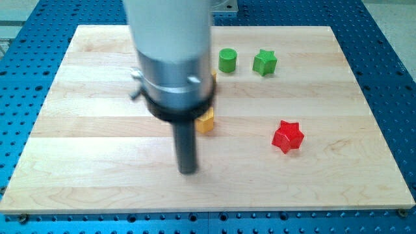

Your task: Push the red star diagonally to the hexagon

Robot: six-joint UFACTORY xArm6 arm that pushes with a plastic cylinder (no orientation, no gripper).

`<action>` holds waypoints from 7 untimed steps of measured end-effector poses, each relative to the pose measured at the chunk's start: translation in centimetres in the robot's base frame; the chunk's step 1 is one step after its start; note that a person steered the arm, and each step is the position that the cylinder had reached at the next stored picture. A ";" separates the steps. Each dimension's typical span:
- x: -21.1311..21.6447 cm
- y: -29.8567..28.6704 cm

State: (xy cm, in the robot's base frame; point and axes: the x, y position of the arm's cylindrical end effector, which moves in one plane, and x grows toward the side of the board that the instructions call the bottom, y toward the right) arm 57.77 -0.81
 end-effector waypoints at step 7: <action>-7.9 23.6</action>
State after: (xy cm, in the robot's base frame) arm 49.92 22.83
